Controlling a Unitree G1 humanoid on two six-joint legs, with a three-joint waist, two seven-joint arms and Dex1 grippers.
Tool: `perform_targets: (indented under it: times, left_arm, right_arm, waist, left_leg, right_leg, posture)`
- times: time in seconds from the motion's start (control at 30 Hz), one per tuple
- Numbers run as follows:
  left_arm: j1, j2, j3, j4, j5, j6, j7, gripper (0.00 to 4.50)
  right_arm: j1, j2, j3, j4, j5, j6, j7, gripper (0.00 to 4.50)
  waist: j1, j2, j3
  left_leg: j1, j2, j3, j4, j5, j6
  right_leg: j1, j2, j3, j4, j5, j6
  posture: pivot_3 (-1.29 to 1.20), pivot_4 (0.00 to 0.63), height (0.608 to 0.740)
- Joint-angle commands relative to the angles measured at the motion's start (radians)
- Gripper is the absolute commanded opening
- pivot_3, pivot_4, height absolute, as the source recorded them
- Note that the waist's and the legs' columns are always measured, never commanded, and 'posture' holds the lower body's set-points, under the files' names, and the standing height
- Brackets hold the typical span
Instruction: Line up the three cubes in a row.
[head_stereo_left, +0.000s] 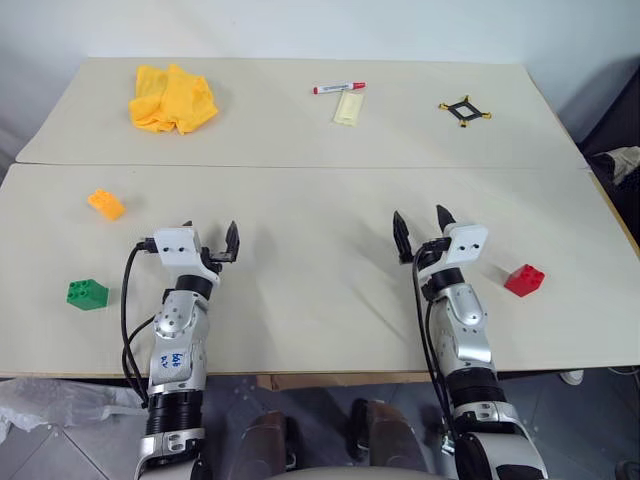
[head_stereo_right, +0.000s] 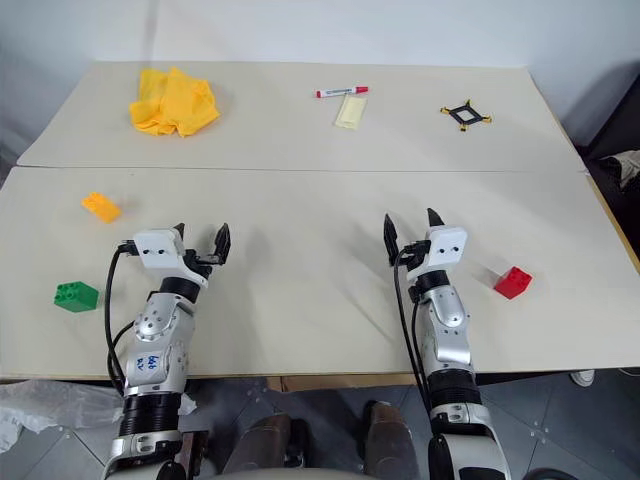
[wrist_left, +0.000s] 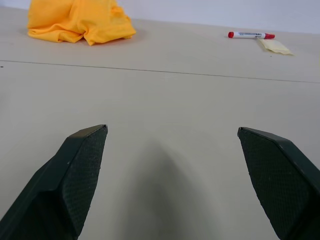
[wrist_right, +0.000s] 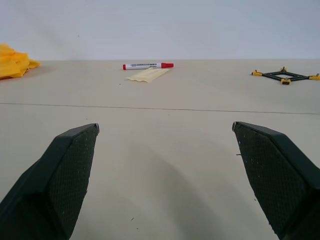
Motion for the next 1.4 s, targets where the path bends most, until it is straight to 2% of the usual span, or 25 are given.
perform_targets:
  times: [0.03,0.1,0.2,0.3,0.37,0.47,0.53,0.6,0.63,0.7,0.8,0.97,1.1,1.17,1.23,1.4]
  left_arm:
    - [0.006,0.002,-0.014,-0.059,-0.003,0.006,-0.009,4.43]
    - [0.004,-0.002,-0.003,-0.083,-0.058,-0.004,-0.047,4.43]
    - [0.023,0.060,-0.029,-0.140,-0.181,0.056,-0.246,4.43]
    - [0.071,0.205,-0.092,-0.208,-0.307,0.112,-0.570,4.43]
    - [0.085,0.294,-0.107,-0.210,-0.318,0.136,-0.670,4.43]
    - [0.077,0.394,-0.130,-0.165,-0.289,0.064,-0.819,4.43]
    - [0.057,0.452,-0.163,-0.113,-0.257,-0.032,-0.952,4.43]
    - [0.035,0.487,-0.204,-0.083,-0.253,-0.049,-1.045,4.43]
    - [0.031,0.504,-0.223,-0.090,-0.286,-0.002,-1.095,4.43]
    - [0.021,0.516,-0.247,-0.089,-0.296,0.019,-1.143,4.43]
    - [-0.005,0.490,-0.262,-0.073,-0.285,0.002,-1.154,4.43]
    - [-0.031,0.448,-0.288,-0.068,-0.276,-0.020,-1.171,4.43]
    - [-0.034,0.433,-0.285,-0.101,-0.314,0.037,-1.172,4.43]
    - [-0.037,0.430,-0.286,-0.108,-0.310,0.038,-1.174,4.43]
    - [-0.043,0.425,-0.290,-0.106,-0.299,0.024,-1.175,4.43]
    - [-0.047,0.401,-0.311,-0.107,-0.286,0.038,-1.148,4.43]
  right_arm:
    - [-0.007,0.009,0.010,-0.053,0.009,0.009,0.001,4.50]
    - [0.007,-0.007,0.014,-0.108,0.027,0.046,0.023,4.50]
    - [0.091,-0.082,0.026,-0.333,0.130,0.169,0.136,4.50]
    - [0.218,-0.228,0.009,-0.573,0.216,0.293,0.251,4.50]
    - [0.291,-0.309,-0.034,-0.677,0.265,0.362,0.271,4.50]
    - [0.404,-0.414,-0.148,-0.771,0.335,0.435,0.299,4.50]
    - [0.523,-0.497,-0.316,-0.794,0.387,0.465,0.348,4.50]
    - [0.660,-0.564,-0.482,-0.757,0.418,0.479,0.426,4.50]
    - [0.721,-0.584,-0.545,-0.725,0.427,0.470,0.476,4.50]
    - [0.811,-0.614,-0.617,-0.669,0.427,0.454,0.561,4.50]
    - [0.864,-0.638,-0.686,-0.543,0.402,0.435,0.616,4.50]
    - [0.864,-0.686,-0.673,-0.367,0.314,0.345,0.699,4.50]
    - [0.773,-0.793,-0.623,-0.291,0.280,0.379,0.739,4.50]
    - [0.672,-0.882,-0.557,-0.209,0.255,0.404,0.784,4.50]
    - [0.530,-0.968,-0.432,-0.106,0.197,0.414,0.841,4.50]
    - [0.225,-0.990,-0.192,0.108,0.064,0.393,0.886,4.50]
  waist:
    - [0.000,0.000,0.000]
    - [0.000,0.000,0.000]
    - [0.006,0.002,0.001]
    - [0.012,0.002,0.001]
    - [0.015,0.003,0.002]
    - [0.022,0.004,0.002]
    - [0.030,0.005,0.003]
    - [0.048,0.006,0.003]
    - [0.053,0.006,0.003]
    - [0.053,0.006,0.003]
    - [0.048,0.006,0.003]
    - [0.039,0.007,0.003]
    - [0.026,0.009,0.004]
    - [0.020,0.010,0.004]
    - [0.017,0.011,0.005]
    - [0.028,0.011,0.005]
  left_leg:
    - [0.000,0.000,0.000,0.000,0.000,0.000]
    - [0.000,0.000,0.000,0.000,0.000,0.000]
    - [-0.002,0.000,-0.002,0.000,0.000,0.000]
    - [-0.003,-0.001,-0.004,0.000,0.000,0.000]
    - [-0.002,-0.001,-0.004,-0.001,-0.001,0.000]
    - [-0.001,-0.001,-0.004,0.000,-0.001,0.000]
    - [0.000,-0.001,-0.003,0.000,-0.001,0.000]
    - [0.000,-0.002,-0.003,0.000,-0.001,0.001]
    - [-0.001,-0.002,-0.002,0.000,-0.002,0.002]
    - [0.000,-0.002,0.000,-0.001,-0.003,0.004]
    - [0.002,-0.002,0.002,-0.001,-0.004,0.006]
    - [0.008,-0.002,0.004,-0.002,-0.005,0.007]
    - [0.012,-0.001,0.004,-0.004,-0.006,0.007]
    - [0.013,-0.001,0.004,-0.004,-0.006,0.007]
    - [0.014,-0.001,0.005,-0.004,-0.006,0.007]
    - [0.013,0.000,0.001,-0.003,-0.006,0.006]
  right_leg:
    - [0.000,0.000,0.000,0.000,0.000,0.000]
    - [0.000,0.000,0.000,0.000,0.000,0.000]
    - [0.000,-0.001,0.001,-0.001,0.000,0.000]
    - [0.000,-0.001,0.001,-0.002,0.000,0.000]
    - [0.000,-0.001,0.001,-0.002,0.000,0.000]
    - [0.002,0.000,0.000,-0.003,0.000,0.000]
    - [0.002,0.000,0.000,-0.003,0.000,0.000]
    - [0.002,-0.001,0.000,-0.004,0.000,0.000]
    - [0.002,-0.001,-0.001,-0.004,0.000,0.000]
    - [0.002,0.000,-0.002,-0.007,0.001,0.001]
    - [0.005,0.001,-0.001,-0.010,0.002,0.003]
    - [0.010,0.000,0.001,-0.011,0.003,0.004]
    - [0.014,-0.001,0.003,-0.013,0.003,0.004]
    - [0.015,-0.002,0.004,-0.013,0.003,0.004]
    - [0.015,-0.002,0.004,-0.013,0.003,0.004]
    - [0.016,-0.001,0.002,-0.012,0.002,0.001]
  posture:
    - [0.00,0.150,0.740]
    - [0.00,0.150,0.740]
    - [0.00,0.150,0.740]
    - [0.00,0.150,0.740]
    - [0.00,0.150,0.740]
    - [0.00,0.150,0.740]
    - [0.00,0.150,0.740]
    - [0.00,0.150,0.740]
    - [0.00,0.150,0.740]
    - [0.00,0.150,0.740]
    - [0.00,0.150,0.740]
    - [0.00,0.150,0.740]
    - [0.00,0.150,0.740]
    - [0.00,0.150,0.740]
    - [0.00,0.150,0.740]
    - [0.00,0.150,0.740]
